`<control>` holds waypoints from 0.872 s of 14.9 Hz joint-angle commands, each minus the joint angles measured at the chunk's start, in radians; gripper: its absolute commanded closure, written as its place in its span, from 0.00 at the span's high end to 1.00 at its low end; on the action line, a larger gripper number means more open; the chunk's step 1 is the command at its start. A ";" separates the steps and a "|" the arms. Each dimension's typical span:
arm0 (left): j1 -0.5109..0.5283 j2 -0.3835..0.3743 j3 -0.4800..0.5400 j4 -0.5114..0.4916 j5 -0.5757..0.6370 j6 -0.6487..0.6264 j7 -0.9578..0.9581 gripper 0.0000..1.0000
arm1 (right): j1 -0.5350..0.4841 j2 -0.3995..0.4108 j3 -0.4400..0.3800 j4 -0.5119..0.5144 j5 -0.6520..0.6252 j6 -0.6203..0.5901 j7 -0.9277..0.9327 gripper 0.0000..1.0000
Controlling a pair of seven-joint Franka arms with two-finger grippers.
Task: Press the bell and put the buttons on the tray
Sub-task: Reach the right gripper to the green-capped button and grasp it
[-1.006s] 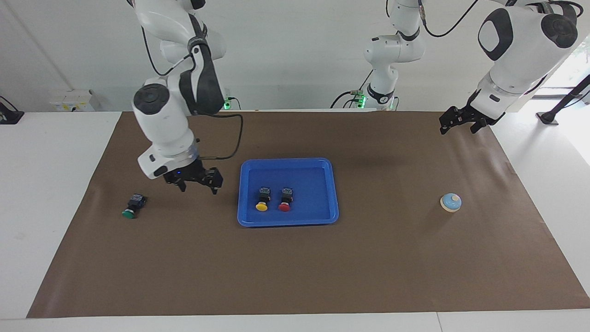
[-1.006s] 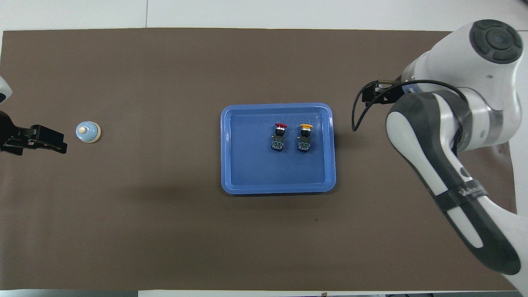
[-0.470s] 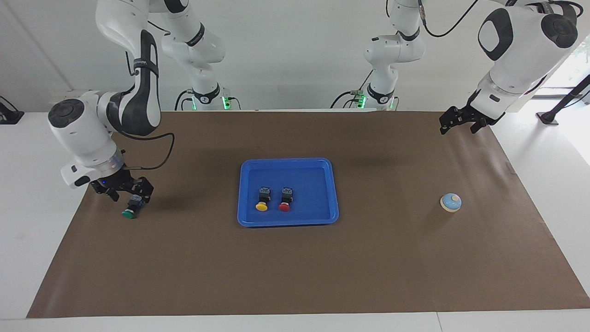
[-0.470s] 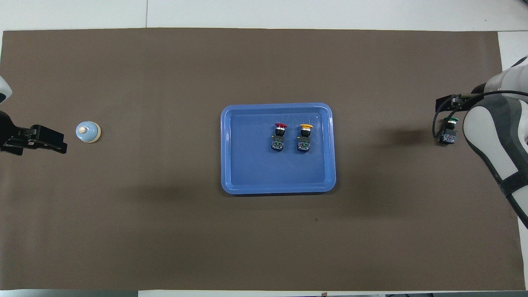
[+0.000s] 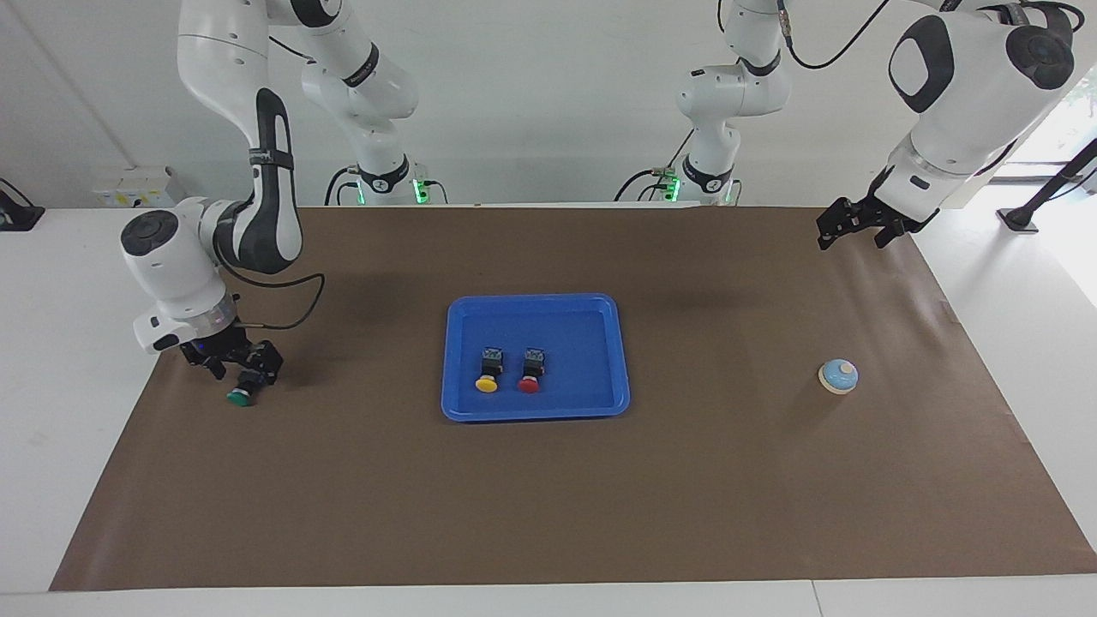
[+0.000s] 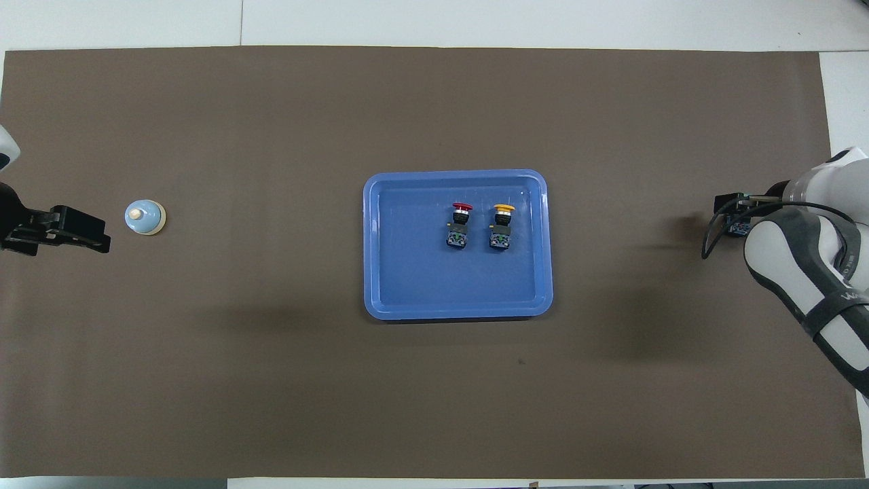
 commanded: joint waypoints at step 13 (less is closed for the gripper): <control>-0.006 -0.016 0.008 -0.014 -0.014 0.011 -0.006 1.00 | 0.081 -0.015 0.026 0.183 -0.015 -0.287 0.010 0.00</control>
